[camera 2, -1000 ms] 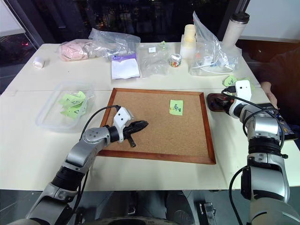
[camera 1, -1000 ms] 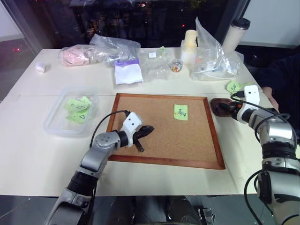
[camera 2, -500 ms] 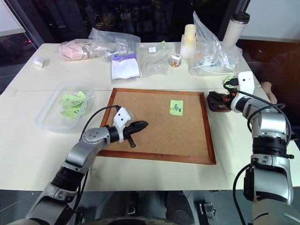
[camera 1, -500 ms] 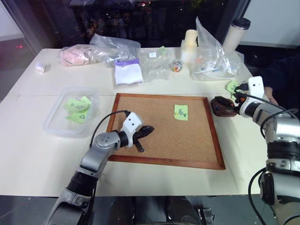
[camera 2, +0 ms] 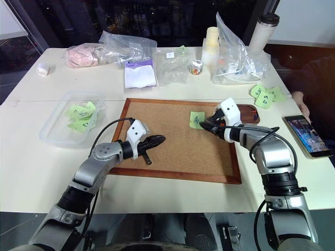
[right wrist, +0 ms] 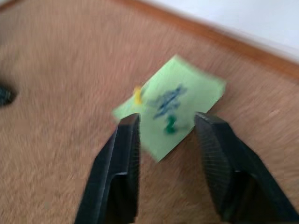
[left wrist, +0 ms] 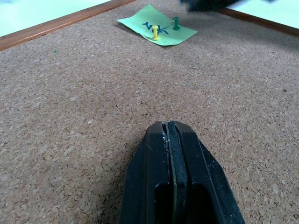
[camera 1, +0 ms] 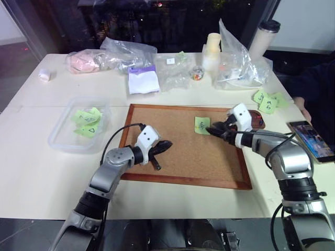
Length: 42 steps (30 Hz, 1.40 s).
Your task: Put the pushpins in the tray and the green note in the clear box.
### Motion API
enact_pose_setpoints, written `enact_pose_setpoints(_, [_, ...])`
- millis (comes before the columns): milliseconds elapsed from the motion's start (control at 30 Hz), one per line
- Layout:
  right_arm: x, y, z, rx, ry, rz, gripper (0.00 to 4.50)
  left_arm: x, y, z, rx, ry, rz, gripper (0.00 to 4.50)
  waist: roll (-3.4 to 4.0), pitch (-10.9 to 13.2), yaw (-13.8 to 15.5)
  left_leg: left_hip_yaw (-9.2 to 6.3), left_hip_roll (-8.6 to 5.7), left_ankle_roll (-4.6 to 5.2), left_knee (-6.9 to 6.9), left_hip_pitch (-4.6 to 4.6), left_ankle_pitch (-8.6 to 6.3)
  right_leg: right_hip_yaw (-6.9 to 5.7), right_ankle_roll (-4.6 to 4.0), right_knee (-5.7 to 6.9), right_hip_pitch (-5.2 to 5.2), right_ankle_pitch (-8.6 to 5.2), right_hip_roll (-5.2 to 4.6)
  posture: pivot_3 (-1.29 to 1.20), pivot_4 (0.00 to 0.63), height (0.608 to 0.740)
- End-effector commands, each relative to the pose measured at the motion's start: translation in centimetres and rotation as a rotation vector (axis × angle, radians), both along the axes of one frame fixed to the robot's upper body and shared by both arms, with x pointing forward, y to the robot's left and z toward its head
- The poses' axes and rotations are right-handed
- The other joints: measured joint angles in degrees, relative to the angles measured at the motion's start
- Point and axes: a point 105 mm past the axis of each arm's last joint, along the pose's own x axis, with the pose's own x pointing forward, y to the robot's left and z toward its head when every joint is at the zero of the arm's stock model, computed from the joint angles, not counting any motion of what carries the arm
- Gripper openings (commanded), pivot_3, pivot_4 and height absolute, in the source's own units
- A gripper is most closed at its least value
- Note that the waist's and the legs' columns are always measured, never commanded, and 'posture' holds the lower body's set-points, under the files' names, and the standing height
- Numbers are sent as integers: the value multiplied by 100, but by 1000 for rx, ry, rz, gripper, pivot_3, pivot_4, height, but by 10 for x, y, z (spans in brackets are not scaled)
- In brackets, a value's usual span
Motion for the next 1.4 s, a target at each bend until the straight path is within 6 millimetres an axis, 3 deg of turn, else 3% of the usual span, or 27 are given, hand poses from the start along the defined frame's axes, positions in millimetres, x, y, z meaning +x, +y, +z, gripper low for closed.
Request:
enact_pose_setpoints(33, [3, 7, 13, -2, -67, 22, 2106, -3, 3, -17, 44, 56, 15, 0, 0, 0, 1, 0, 0, 0, 0, 0, 0, 0, 0, 0, 0, 0, 0, 0, 150, 740])
enact_pose_setpoints(600, [17, 7, 3, -12, -60, 10, 2106, -5, 2, -16, 37, 54, 23, 0, -1, 0, -1, 0, -3, 0, -1, 0, 0, 0, 0, -2, 1, 0, 2, 0, 150, 740])
enact_pose_setpoints(700, [19, 8, 2, -7, -57, 10, 1235, -5, 1, -16, 34, 54, 25, 0, -1, 0, -2, 0, -2, 0, -1, 0, 0, 0, 0, -2, 1, 0, 1, 0, 150, 740])
enact_pose_setpoints(767, [19, 8, 3, -4, -59, 12, 221, -4, 2, -16, 29, 50, 35, 0, -1, 0, -1, 0, -2, 0, -1, 0, 0, 0, 0, -2, 0, 0, 1, 0, 150, 740])
enact_pose_setpoints(800, [19, 8, 3, -2, -61, 14, 40, -4, 2, -16, 26, 52, 39, 0, -1, 0, -2, 0, -2, 0, -1, 0, 0, 0, 0, -2, 1, 0, 1, 0, 150, 740])
enact_pose_setpoints(933, [18, 9, 10, 3, -78, 20, 40, -5, 2, -20, 31, 65, 38, 0, -1, 1, -3, 0, -1, 0, -1, 0, 0, 0, 0, -3, 1, 0, 1, 0, 150, 740])
enact_pose_setpoints(1167, [18, 3, 43, 28, -165, 15, 40, -7, 0, -27, 44, 82, 29, 0, 0, 1, 1, 0, 2, 0, -2, -1, 0, 0, 0, -3, 0, 0, -1, 0, 150, 740])
enact_pose_setpoints(1400, [18, -16, 65, 38, -226, -30, 40, -10, 3, -31, 61, 89, 16, 0, -1, 1, 7, -5, 2, 2, -5, 0, -2, -5, 0, -15, 8, 0, -2, 0, 150, 740])
